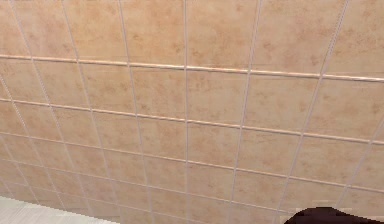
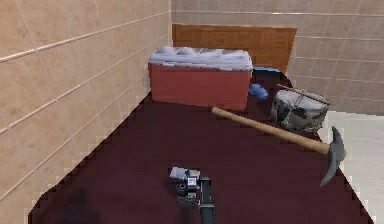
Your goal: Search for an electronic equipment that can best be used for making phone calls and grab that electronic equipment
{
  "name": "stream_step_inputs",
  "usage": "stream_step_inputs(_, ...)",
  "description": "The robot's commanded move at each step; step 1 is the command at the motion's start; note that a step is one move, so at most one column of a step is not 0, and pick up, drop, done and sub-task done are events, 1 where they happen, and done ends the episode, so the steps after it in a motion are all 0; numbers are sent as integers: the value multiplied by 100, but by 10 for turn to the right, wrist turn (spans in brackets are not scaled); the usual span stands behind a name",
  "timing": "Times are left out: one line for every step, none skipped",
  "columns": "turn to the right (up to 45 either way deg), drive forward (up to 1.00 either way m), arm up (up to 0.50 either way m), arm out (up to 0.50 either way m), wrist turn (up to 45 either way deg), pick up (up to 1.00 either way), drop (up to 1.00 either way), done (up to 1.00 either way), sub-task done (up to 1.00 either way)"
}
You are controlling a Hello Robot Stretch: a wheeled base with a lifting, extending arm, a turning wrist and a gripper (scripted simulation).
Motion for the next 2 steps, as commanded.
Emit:
stream_step_inputs(0, 0, 0, 0, 0, 100, 0, 0, 0)
stream_step_inputs(0, 0, 10, 0, 0, 0, 0, 0, 0)
